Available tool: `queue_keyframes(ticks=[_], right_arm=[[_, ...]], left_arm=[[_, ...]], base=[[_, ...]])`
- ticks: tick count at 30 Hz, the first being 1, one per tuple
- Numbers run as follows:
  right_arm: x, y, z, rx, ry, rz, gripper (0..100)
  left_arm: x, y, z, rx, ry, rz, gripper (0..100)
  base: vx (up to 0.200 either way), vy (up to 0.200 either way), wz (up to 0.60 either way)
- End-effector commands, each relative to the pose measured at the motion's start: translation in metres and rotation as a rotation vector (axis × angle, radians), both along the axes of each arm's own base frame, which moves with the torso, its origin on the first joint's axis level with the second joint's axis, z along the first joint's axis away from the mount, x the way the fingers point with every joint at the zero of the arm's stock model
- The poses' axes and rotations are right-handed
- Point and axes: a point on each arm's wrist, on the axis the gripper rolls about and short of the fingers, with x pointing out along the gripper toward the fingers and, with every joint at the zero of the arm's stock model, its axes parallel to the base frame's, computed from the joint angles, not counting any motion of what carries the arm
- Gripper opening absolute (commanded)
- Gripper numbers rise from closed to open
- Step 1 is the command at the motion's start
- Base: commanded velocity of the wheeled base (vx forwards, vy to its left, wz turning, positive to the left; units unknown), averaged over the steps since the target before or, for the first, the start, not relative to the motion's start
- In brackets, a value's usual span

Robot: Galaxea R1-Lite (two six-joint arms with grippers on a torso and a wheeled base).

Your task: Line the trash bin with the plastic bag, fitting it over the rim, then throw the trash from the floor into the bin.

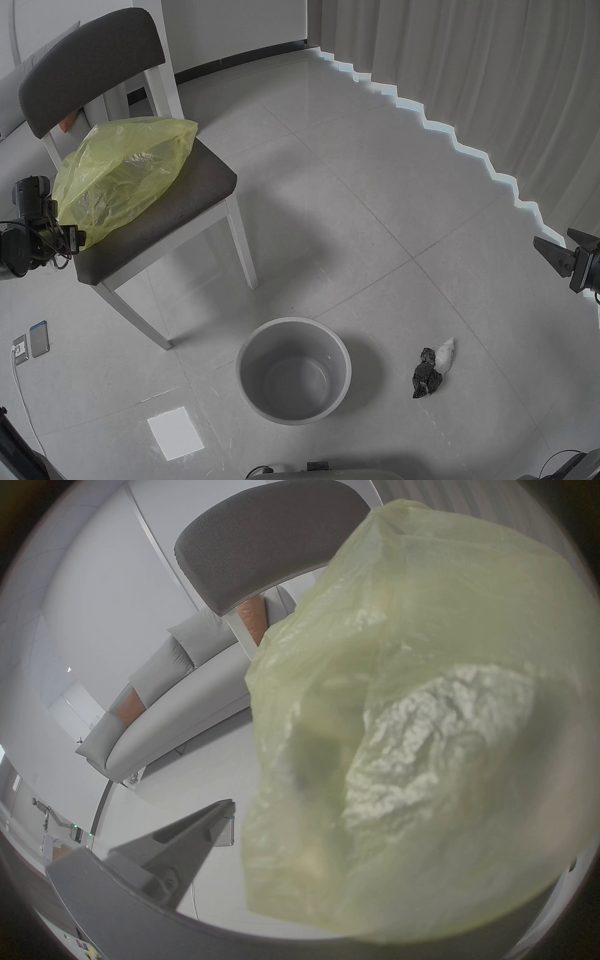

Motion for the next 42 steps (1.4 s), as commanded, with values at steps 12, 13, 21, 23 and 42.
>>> queue_keyframes(ticks=[12,13,21,23,42], right_arm=[[0.002,0.0,-0.004,-0.006,0.015,0.003,100],[0.002,0.0,-0.004,-0.006,0.015,0.003,100],[0.001,0.016,-0.005,0.076,0.035,0.08,100],[0.0,0.02,-0.001,0.127,0.033,0.101,100],[0.061,0.073,0.046,0.184,-0.015,0.277,100]], left_arm=[[-0.006,-0.006,0.011,0.005,-0.033,-0.012,0],[-0.008,-0.007,0.014,0.005,-0.042,-0.014,0],[-0.061,-0.067,0.08,0.001,-0.255,-0.275,0],[-0.081,-0.09,0.102,0.009,-0.33,-0.371,0],[-0.242,-0.187,0.203,0.052,-0.274,-1.347,0]], base=[[0.0,0.0,0.0],[0.0,0.0,0.0],[0.0,0.0,0.0],[0.0,0.0,0.0],[0.0,0.0,0.0]])
